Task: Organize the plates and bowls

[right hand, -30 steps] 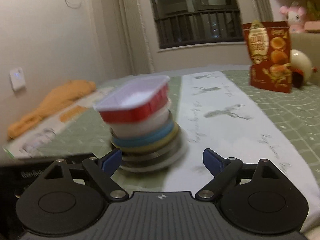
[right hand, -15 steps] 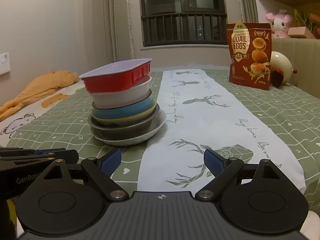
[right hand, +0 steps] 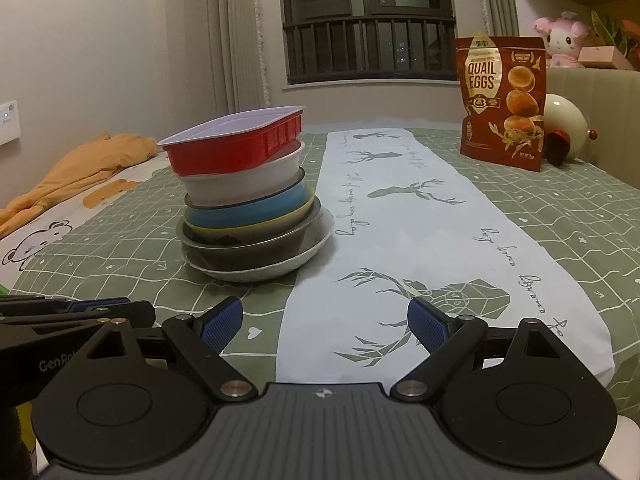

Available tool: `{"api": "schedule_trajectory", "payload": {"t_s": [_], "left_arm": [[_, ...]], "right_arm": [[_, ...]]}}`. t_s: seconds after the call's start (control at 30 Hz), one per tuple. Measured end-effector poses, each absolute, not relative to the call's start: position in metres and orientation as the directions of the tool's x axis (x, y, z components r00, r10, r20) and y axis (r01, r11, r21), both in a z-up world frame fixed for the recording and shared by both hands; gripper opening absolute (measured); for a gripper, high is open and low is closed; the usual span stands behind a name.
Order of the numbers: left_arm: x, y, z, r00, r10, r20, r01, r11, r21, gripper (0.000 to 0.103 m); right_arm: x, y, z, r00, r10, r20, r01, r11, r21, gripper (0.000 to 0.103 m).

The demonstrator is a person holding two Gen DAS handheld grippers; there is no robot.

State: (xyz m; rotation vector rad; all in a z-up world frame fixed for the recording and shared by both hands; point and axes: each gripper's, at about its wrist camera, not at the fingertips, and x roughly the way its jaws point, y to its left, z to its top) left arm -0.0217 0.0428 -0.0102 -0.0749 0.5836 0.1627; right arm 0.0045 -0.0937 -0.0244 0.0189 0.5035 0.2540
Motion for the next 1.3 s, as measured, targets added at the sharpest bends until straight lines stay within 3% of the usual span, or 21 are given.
{"api": "schedule_trajectory", "payload": {"t_s": [1.3], "left_arm": [[-0.0235, 0.0427, -0.0058, 0.834, 0.118, -0.538, -0.168, 0.985, -0.044, 0.017]], "right_arm": [[0.0041, -0.0957, -0.0222, 0.845, 0.249, -0.473, -0.238, 0.968, 0.084, 0.090]]}}
